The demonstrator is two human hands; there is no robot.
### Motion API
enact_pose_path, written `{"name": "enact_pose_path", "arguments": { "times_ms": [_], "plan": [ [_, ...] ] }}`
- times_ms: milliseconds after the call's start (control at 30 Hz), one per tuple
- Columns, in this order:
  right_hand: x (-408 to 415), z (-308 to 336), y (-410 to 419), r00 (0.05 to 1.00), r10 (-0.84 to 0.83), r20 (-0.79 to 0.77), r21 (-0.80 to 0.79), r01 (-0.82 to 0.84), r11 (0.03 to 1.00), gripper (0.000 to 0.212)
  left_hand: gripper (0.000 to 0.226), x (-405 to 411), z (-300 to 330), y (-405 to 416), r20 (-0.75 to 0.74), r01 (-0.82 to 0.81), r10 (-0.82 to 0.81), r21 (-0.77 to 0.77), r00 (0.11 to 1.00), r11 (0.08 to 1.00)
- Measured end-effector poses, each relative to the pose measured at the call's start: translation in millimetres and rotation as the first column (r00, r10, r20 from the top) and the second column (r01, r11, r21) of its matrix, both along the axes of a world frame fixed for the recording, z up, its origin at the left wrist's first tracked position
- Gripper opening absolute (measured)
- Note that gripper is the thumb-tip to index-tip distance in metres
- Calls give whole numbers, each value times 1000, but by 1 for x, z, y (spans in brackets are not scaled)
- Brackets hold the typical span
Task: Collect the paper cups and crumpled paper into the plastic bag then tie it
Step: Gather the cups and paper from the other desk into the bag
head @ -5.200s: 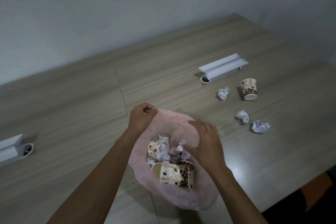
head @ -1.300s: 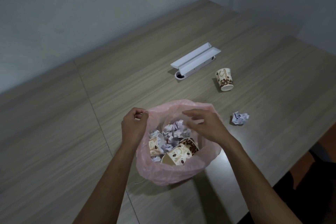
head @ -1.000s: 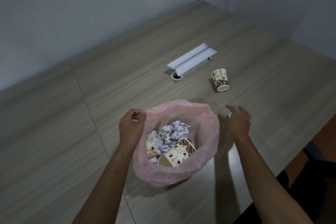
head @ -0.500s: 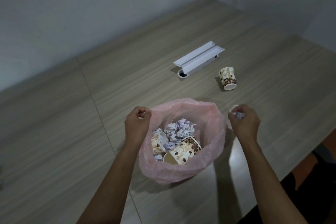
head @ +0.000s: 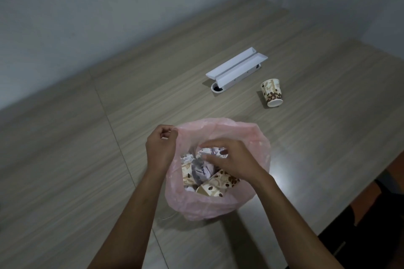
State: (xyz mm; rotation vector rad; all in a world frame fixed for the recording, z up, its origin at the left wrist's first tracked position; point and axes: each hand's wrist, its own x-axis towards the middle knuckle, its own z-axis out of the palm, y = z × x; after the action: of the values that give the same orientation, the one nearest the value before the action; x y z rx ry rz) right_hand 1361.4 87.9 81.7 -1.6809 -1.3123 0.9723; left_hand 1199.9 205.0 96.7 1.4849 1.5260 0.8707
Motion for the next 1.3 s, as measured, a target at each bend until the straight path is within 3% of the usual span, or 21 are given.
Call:
{"name": "enact_pose_path", "arguments": {
  "times_ms": [100, 200, 300, 400, 567, 767, 833, 967, 1067, 1300],
  "plan": [
    [20, 2, 12, 970, -241, -40, 75, 244, 967, 18, 8, 0, -2, 4, -12, -4, 5, 3, 1000, 1000],
    [58, -4, 34, 875, -484, 15, 142, 477, 867, 12, 8, 3, -3, 8, -19, -2, 2, 5, 1000, 1000],
    [104, -28, 65, 788, -602, 127, 141, 586, 798, 26, 8, 9, -2, 13, -19, 1, -1, -1, 1000, 1000],
    [143, -53, 97, 740, -628, 239, 39, 639, 768, 49, 9, 18, -3, 19, -17, 19, -19, 8, 1000, 1000],
    [185, -75, 133, 675, -589, 444, -99, 690, 717, 67, 7, 30, -7, 25, -3, 45, -45, 13, 999, 999],
    [214, -101, 137, 695, -620, 364, -260, 715, 649, 59, 10, 32, -10, 31, 0, 63, -63, 7, 998, 998],
    [211, -106, 129, 690, -598, 407, -230, 711, 664, 55, 10, 32, -11, 32, -1, 61, -61, 3, 998, 998],
    [198, -110, 117, 560, -697, 448, -100, 806, 584, 41, 12, 29, -10, 32, 0, 61, -61, 8, 998, 998],
    [197, -114, 108, 574, -695, 433, -118, 800, 588, 32, 12, 29, -9, 30, 10, 68, -68, 3, 998, 998],
    [188, -102, 93, 631, -717, 297, -125, 770, 626, 45, 9, 21, -8, 19, 10, 59, -59, -9, 998, 998]
  ]
}}
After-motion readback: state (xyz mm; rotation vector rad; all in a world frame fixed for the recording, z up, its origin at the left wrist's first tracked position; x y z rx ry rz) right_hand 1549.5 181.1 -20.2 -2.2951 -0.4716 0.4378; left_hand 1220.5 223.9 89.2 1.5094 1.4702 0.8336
